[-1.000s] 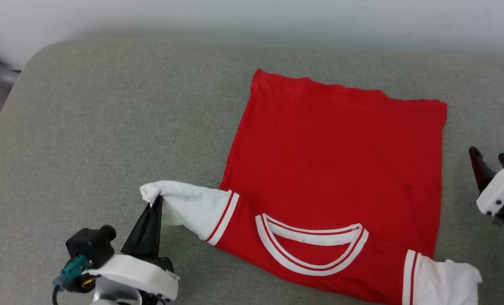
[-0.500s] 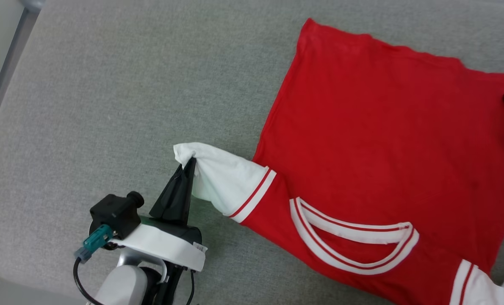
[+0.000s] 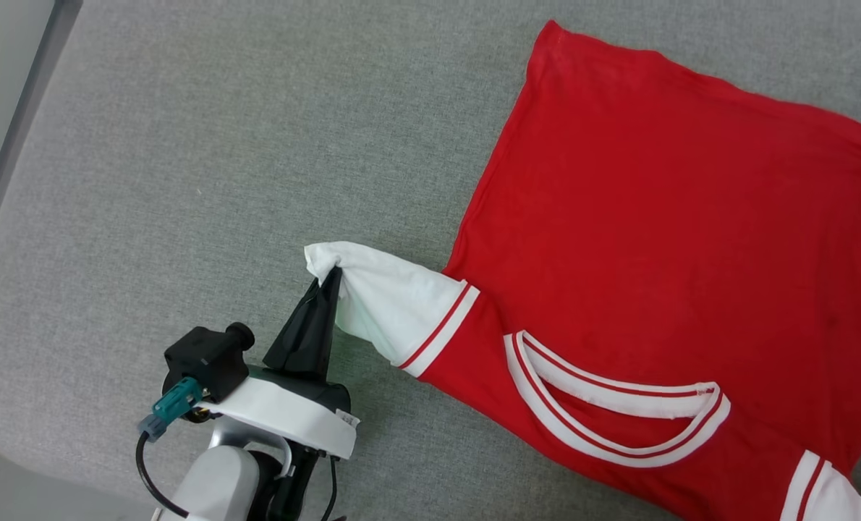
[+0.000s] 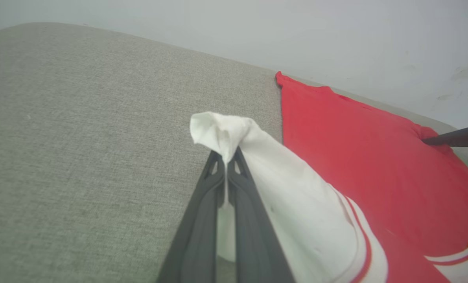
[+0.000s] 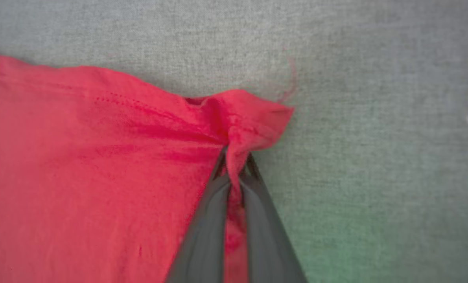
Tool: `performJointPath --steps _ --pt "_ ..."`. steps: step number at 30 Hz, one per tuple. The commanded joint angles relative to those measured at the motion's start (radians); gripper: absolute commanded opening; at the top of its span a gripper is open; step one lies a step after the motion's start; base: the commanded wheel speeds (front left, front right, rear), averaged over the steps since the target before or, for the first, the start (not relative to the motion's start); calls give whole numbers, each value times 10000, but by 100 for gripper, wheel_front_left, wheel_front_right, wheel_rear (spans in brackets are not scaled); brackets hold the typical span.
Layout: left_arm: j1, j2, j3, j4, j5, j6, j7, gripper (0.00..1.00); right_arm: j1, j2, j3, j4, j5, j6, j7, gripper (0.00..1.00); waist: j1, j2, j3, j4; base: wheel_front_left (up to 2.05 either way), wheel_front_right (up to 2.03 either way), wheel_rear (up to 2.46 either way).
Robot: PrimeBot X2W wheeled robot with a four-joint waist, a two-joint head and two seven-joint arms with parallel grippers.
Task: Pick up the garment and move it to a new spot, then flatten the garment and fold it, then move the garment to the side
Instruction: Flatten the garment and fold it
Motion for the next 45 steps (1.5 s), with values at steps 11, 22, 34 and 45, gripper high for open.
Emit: performJointPath --steps 11,22,34,45 --pt "625 298 289 134 -80 464 83 0 1193 -546 967 -1464 132 -12 -37 0 0 0 -1596 -807 0 0 0" --pt "1805 754 835 -163 -376 991 275 0 4758 -185 539 -4942 784 -11 672 0 0 0 -3049 -2371 0 0 0" --pt "2772 926 984 -9 -692 1317 676 0 9248 1685 -418 -7225 856 -11 709 0 0 0 -4055 -3544 0 0 0" --pt "2912 981 895 272 -856 1237 813 0 10671 2798 -207 -6986 1515 -9 -1951 100 0 0 -4346 -3542 0 0 0"
